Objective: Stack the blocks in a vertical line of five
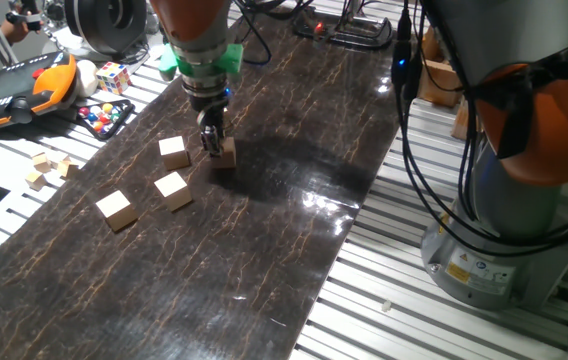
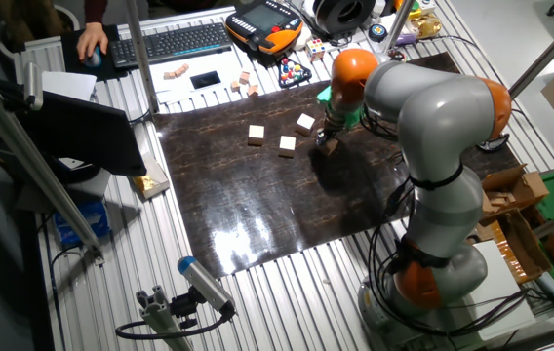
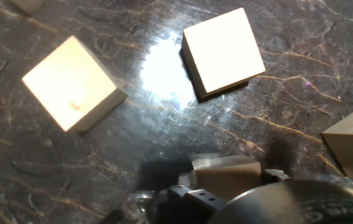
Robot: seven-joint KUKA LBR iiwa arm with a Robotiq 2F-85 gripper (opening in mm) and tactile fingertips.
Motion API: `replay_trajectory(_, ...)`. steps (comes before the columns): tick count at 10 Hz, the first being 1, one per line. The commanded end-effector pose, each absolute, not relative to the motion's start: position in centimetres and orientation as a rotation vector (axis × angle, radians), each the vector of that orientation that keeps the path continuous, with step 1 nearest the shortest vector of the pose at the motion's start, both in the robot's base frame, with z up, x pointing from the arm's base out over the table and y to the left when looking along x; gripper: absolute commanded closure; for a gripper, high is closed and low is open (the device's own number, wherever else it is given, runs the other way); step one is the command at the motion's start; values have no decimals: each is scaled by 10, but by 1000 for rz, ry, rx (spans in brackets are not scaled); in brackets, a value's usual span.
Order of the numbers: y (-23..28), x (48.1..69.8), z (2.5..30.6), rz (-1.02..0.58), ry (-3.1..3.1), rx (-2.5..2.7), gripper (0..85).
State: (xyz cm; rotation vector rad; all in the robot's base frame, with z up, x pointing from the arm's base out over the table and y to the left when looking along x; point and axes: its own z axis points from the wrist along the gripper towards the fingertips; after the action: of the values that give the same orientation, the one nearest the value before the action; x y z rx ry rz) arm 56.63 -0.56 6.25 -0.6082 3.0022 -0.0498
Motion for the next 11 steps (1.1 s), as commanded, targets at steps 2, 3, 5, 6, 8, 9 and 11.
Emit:
replay_trajectory(2, -5, 567, 63, -58, 2992, -571, 13)
replay_trajectory(3, -5, 567, 63, -57, 2998, -568, 7)
replay_trajectory(5, -5, 567, 63, -40, 3015, -565, 20)
replay_trajectory(6, -5, 567, 63, -21, 3017, -541, 23)
replay_trajectory(8, -5, 567, 63, -29, 3042, -534, 27)
replay_trajectory(9, -5, 567, 63, -45, 3045, -535, 30)
replay_trajectory(11, -5, 567, 63, -71, 3046, -622, 37)
